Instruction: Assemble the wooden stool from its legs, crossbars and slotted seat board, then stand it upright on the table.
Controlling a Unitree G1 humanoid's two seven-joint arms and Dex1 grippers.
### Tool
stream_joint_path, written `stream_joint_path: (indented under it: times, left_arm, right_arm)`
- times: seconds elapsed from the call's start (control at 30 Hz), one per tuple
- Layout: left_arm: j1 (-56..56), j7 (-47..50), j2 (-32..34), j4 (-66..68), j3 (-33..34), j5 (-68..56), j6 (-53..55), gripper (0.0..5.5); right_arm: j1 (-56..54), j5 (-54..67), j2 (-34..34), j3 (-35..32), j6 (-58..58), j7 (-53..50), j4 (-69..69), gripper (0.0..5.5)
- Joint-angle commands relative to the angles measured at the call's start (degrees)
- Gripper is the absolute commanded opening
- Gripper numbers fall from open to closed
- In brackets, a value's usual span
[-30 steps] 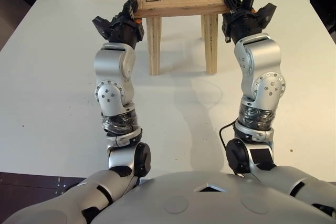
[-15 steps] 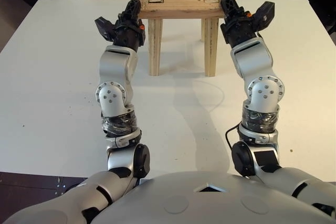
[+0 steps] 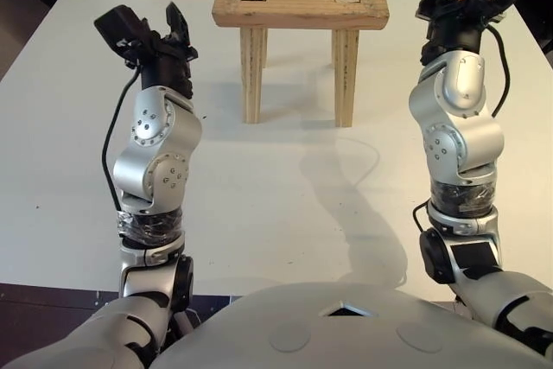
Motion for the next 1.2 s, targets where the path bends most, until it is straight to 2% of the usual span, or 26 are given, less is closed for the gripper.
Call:
stream_joint_path:
  times: [0.03,0.1,0.27,0.53,0.7,0.77,0.97,1.03,1.13,1.2]
  left_arm:
    - [6.2,-2.4,-0.8,9.5,-2.5,13.0,-8.2,2.83]
    - [8.4,-3.9,-2.4,15.0,-3.7,16.8,-12.1,2.83]
    - [11.3,-5.9,-7.1,24.9,-3.9,22.0,-19.9,3.53]
    - [5.8,-7.9,-12.2,40.0,-0.8,23.7,-28.4,3.53]
    - [2.5,-5.6,-14.9,49.2,0.1,26.5,-32.8,3.53]
    - [2.0,-1.4,-14.3,50.5,-0.9,31.9,-33.4,3.53]
    - [2.9,-4.0,-14.7,50.3,0.7,31.5,-32.5,3.53]
    - [2.3,-5.5,-14.2,51.5,0.4,31.8,-30.0,3.53]
    - [1.1,-1.5,-11.9,53.1,-1.4,38.8,-24.1,3.53]
    - [0.6,-0.6,-11.0,52.9,-0.3,39.6,-21.6,3.53]
  right_arm:
    - [5.9,-8.3,0.6,1.4,-6.2,0.8,14.8,3.43]
    - [8.2,-10.6,1.8,2.0,-9.5,1.4,19.8,3.43]
    - [9.9,-14.2,4.5,3.0,-15.2,4.6,24.8,3.46]
    - [7.1,-17.1,8.6,3.0,-24.4,6.5,36.0,3.46]
    - [5.3,-18.8,10.8,2.9,-30.9,6.0,45.2,3.46]
    - [5.2,-19.5,11.2,2.5,-32.3,5.6,46.9,3.46]
    - [5.8,-22.2,12.2,2.0,-30.7,2.5,47.3,3.46]
    - [5.8,-22.0,12.9,0.8,-28.8,1.3,47.5,3.46]
    - [5.3,-23.0,13.4,-0.4,-25.6,-2.1,48.4,3.46]
    - [5.4,-23.5,13.8,-1.0,-24.7,-3.7,48.3,3.46]
